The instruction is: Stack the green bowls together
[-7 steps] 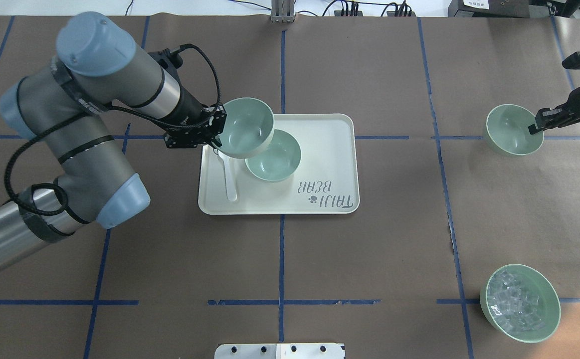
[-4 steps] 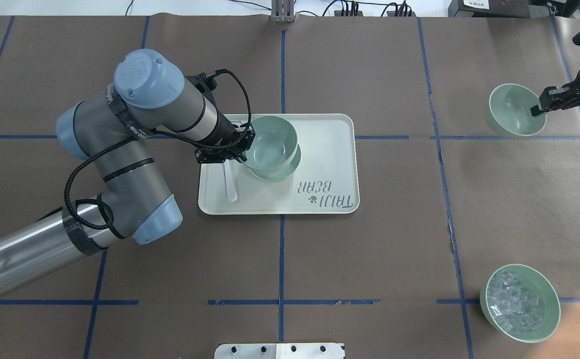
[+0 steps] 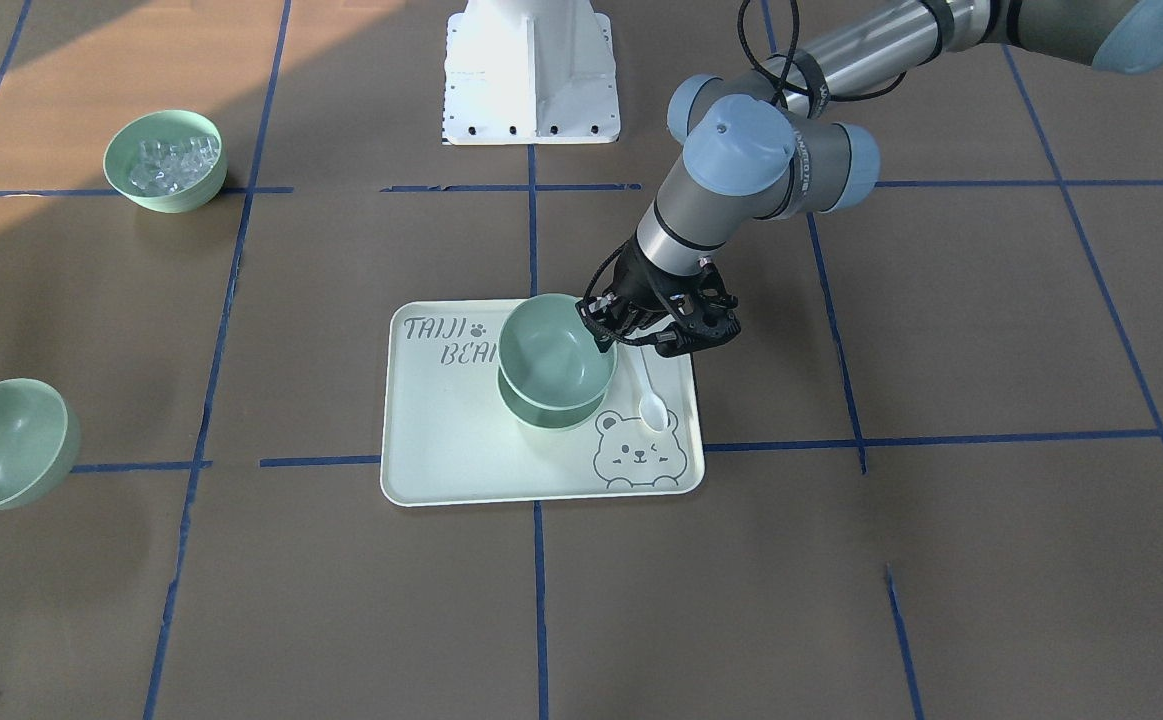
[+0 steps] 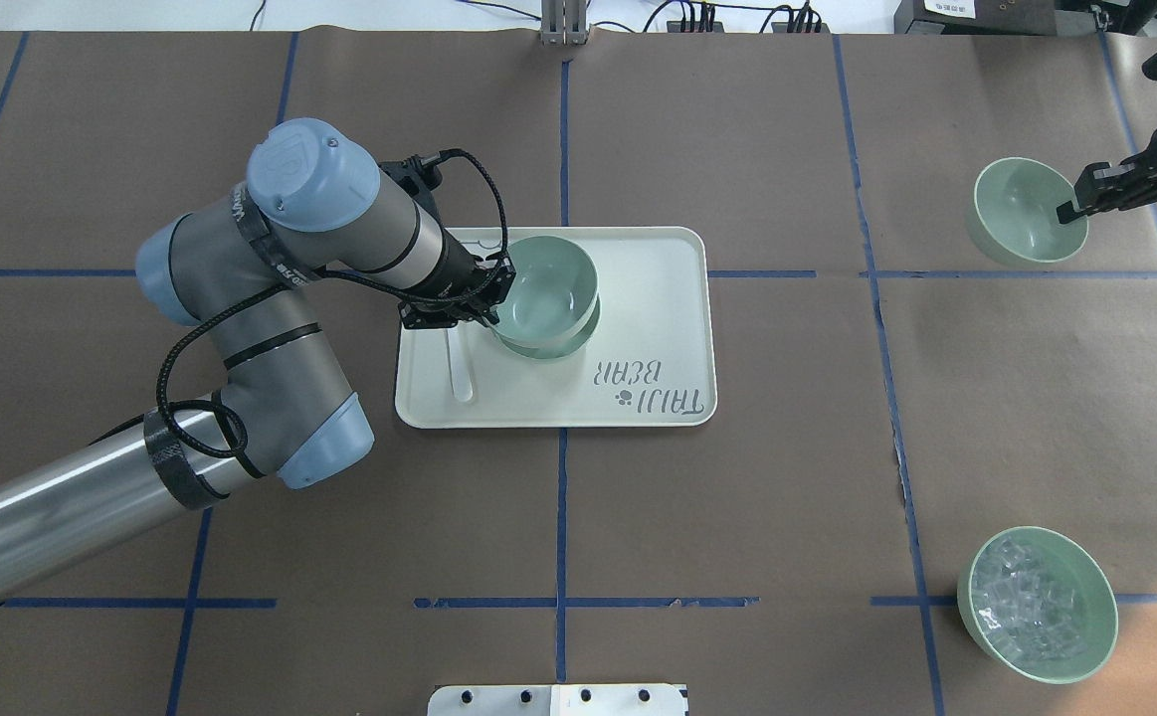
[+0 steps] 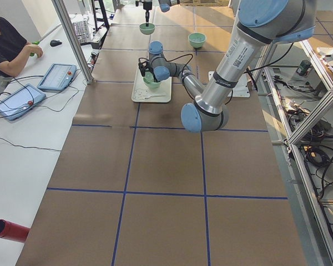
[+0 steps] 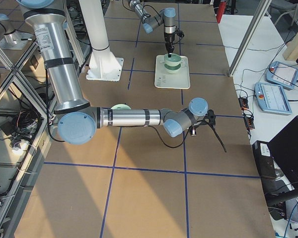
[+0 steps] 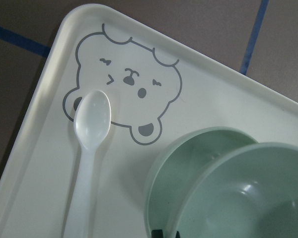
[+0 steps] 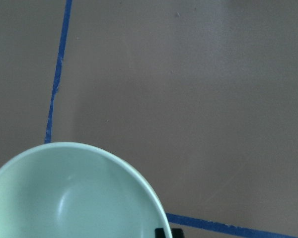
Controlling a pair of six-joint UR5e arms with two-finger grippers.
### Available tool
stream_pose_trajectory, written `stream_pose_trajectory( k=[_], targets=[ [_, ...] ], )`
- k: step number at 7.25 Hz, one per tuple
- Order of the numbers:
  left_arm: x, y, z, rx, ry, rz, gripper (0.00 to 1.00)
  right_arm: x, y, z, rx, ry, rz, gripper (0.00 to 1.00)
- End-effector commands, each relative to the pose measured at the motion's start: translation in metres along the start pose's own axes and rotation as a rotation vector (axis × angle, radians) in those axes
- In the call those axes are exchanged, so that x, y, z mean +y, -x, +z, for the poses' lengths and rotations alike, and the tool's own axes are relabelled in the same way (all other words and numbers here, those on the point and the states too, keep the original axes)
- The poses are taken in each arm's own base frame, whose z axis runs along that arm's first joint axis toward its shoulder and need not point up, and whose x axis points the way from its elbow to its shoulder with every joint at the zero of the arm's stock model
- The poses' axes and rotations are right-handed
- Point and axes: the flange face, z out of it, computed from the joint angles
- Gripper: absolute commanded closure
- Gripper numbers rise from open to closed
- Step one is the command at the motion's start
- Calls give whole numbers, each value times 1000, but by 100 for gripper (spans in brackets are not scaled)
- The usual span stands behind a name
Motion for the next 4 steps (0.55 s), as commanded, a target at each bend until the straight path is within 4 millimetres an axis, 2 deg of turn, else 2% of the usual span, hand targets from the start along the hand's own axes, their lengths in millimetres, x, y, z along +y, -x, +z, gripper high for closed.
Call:
stream_pose_trajectory(
  k=[1,2,3,4],
  targets=[
    [-1,-3,2,0,-3,-1,100,0,0,0,-1,-1,-1,100],
    [-2,-5,0,6,-8,-24,84,-1,1,-1,0,-3,-2,100],
    [-4,-6,1,37,-30,-23,1,-1,1,-1,0,-3,-2,100],
    [-5,-5,1,43,-37,-16,0,-1,2,-1,-2,-3,-3,100]
  ],
)
